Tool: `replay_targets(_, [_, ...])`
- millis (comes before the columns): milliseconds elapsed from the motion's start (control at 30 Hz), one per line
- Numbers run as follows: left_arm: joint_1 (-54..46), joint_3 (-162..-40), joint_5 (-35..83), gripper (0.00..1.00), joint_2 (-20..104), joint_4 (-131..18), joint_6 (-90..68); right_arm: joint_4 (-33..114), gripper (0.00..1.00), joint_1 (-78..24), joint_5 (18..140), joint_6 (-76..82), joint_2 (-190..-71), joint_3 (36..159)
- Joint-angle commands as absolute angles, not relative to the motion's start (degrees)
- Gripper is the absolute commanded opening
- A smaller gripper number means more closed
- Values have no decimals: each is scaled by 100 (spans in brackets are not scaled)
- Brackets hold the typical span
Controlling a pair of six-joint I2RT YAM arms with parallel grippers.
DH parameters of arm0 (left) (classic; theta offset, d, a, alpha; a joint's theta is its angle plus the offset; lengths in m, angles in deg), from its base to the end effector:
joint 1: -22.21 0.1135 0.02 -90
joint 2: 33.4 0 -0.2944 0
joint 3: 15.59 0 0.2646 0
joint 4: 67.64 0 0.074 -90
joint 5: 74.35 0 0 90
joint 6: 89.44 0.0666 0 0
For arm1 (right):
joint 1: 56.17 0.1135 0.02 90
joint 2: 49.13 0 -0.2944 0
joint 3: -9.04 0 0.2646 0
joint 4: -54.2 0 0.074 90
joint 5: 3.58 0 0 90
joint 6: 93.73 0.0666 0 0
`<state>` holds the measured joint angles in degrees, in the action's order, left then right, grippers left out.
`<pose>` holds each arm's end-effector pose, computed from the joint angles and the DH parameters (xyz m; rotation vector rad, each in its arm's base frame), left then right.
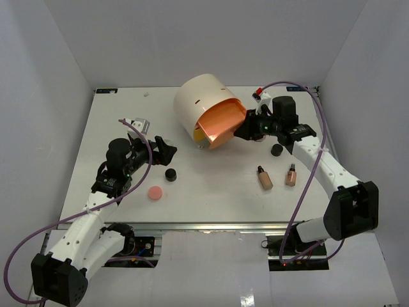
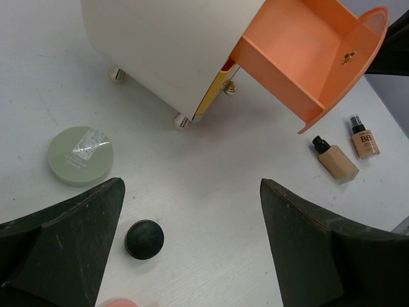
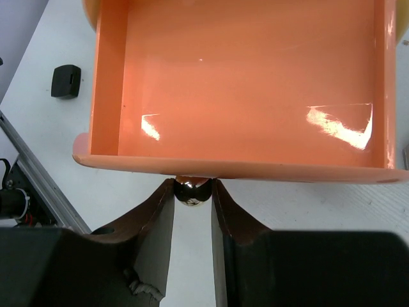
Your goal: Organize the makeup
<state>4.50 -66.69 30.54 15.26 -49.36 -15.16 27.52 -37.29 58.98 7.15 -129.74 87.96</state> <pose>0.2072 -0.0841 0.3080 0.2181 1.8747 -0.6433 0.3246 0.1435 0.3329 -0.4479 2.0567 0.8105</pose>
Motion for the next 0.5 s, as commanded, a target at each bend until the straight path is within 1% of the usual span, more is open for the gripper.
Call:
replay_targets(0, [481,-6895,3120,98,1502,-4935,-1515,2929,16,-3875,5912,568,-12737,8659])
replay_targets(167, [481,-6894,3155,98,1512,-4944,-1509,3019,19,-3904,5803,603,-12789,8684])
replay_targets(267, [481,-6886,3164,98,1529,-4944,-1508,3072,25,-3922,5776,621,-12858,8745])
replay_targets(333, [481,-6888,3180,98,1538,-4944,-1508,3094,35,-3952,5735,629,-12864,8752])
replay_targets(367, [481,-6895,3201,98,1539,-4946,-1508,3114,42,-3968,5709,629,-12856,8744])
replay_targets(467, [481,-6895,3254,98,1559,-4953,-1501,3167,66,-4020,5621,605,-12809,8677])
